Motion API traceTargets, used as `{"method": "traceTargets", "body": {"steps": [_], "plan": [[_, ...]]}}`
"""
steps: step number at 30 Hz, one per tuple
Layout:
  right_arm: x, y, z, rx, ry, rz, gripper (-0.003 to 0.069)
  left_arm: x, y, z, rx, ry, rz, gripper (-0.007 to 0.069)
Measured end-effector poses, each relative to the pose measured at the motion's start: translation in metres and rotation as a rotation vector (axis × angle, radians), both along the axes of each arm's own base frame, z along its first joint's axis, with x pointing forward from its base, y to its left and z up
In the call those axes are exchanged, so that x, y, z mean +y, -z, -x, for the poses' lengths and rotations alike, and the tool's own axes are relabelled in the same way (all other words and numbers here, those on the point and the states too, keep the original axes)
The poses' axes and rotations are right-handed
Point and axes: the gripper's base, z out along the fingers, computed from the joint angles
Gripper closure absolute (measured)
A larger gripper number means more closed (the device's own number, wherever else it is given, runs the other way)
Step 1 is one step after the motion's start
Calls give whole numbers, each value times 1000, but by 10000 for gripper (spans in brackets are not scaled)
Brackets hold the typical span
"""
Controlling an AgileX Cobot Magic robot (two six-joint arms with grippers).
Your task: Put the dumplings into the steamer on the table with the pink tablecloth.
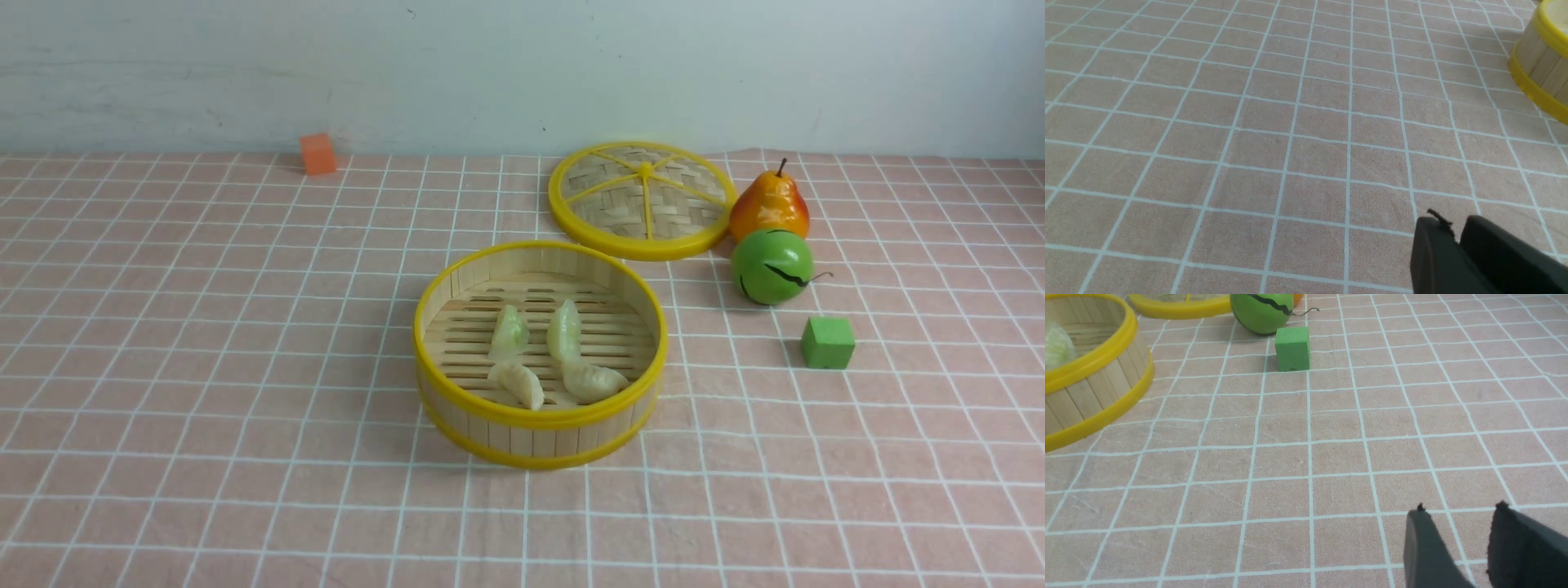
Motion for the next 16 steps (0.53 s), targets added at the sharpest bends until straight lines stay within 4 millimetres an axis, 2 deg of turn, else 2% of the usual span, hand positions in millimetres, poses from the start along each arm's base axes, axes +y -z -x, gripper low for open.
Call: {"method": "traceTargets", "body": {"steps": [16], "plan": [[0, 0, 0, 0, 0, 0, 420, 0, 0, 0, 0, 0, 0, 522]]}}
